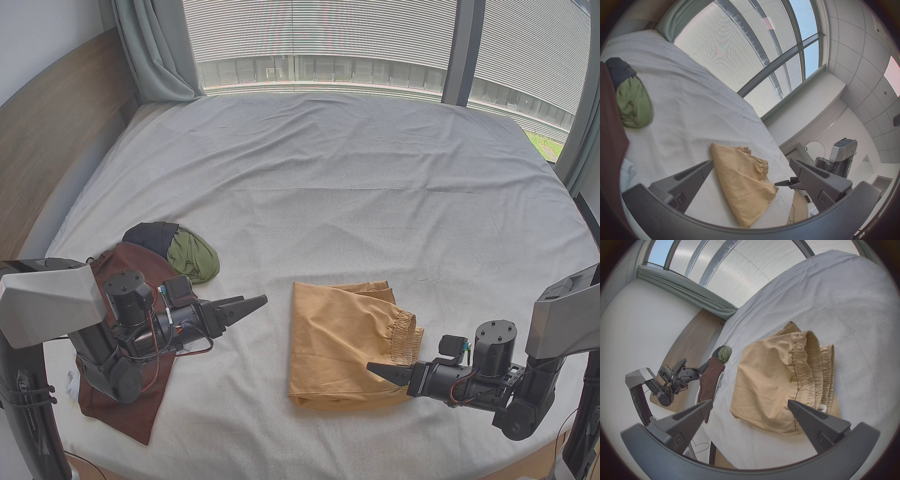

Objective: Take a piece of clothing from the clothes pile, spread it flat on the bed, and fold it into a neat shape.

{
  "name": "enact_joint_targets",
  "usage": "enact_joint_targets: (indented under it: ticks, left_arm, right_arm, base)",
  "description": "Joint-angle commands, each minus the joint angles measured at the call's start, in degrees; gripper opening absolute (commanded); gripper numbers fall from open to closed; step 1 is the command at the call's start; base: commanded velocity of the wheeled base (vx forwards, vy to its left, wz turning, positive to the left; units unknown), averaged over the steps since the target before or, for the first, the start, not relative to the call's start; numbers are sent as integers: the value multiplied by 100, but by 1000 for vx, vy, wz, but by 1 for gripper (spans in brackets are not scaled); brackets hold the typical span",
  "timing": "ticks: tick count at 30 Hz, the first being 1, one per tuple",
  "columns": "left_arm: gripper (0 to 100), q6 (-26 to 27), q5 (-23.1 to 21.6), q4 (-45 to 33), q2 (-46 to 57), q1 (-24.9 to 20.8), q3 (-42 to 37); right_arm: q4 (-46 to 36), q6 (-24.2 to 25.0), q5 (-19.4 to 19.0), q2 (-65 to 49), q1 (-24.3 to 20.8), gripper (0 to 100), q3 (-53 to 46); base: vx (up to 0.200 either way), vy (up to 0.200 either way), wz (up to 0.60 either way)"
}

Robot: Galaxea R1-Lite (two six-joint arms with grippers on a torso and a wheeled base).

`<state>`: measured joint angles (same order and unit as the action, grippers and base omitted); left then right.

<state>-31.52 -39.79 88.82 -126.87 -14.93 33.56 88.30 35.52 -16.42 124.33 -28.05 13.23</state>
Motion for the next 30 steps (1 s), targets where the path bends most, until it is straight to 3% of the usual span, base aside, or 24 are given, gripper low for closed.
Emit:
enact_joint_targets:
  ticks: [1, 30]
  left_arm:
    - [100, 41, -20, 4, 22, 105, -122]
    - [100, 50, -11, 4, 66, 219, -174]
  right_arm:
    - [3, -2, -1, 232, -34, 100, -22]
    - [12, -63, 69, 1076, 37, 100, -75]
  base:
    - [0, 0, 0]
    - [0, 0, 0]
